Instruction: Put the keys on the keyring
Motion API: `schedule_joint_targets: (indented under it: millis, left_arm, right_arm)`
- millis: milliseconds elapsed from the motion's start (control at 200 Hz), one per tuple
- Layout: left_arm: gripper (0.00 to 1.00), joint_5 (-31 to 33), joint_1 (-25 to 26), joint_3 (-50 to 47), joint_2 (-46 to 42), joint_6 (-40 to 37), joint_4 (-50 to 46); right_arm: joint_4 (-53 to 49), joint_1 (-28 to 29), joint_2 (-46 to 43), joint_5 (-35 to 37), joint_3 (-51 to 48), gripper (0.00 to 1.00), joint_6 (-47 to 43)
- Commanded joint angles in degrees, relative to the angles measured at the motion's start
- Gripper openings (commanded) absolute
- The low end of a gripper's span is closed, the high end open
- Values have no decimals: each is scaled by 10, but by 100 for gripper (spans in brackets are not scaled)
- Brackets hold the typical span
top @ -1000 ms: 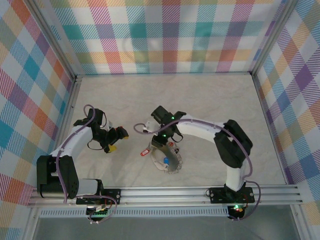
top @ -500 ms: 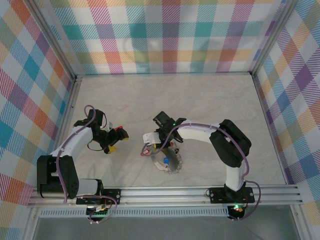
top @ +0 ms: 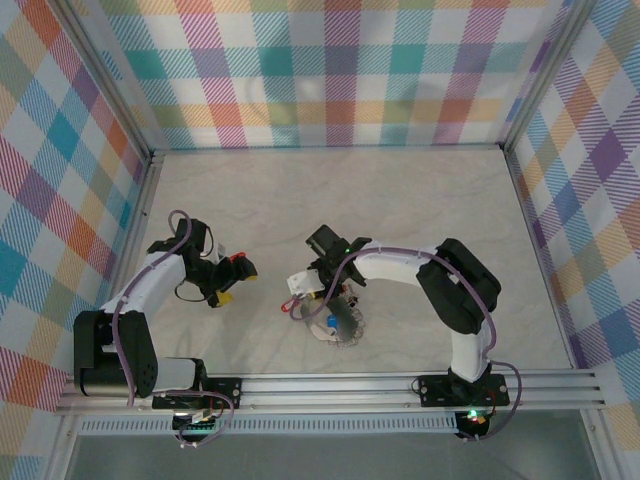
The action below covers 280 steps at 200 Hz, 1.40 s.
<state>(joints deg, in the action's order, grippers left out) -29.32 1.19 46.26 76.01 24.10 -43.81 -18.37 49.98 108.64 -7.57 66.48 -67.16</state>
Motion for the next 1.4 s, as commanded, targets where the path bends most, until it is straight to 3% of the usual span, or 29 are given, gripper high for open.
schedule_joint_targets:
  millis: [0, 425, 870, 1395]
  left_arm:
    - [83, 2, -7, -8, -12, -11, -12]
    - [83, 8, -7, -12, -19, -11, -12]
    - [83, 9, -7, -9, -20, -13, -15]
    - [83, 8, -7, -13, -17, -13, -9]
  right_arm:
    - [22, 11, -16, -21, -17, 26, -13]
    - [41, 35, -48, -21, -40, 32, -16]
    - [94, 33, -40, 23, -41, 31, 92]
    - [58, 33, -34, -11, -31, 31, 196]
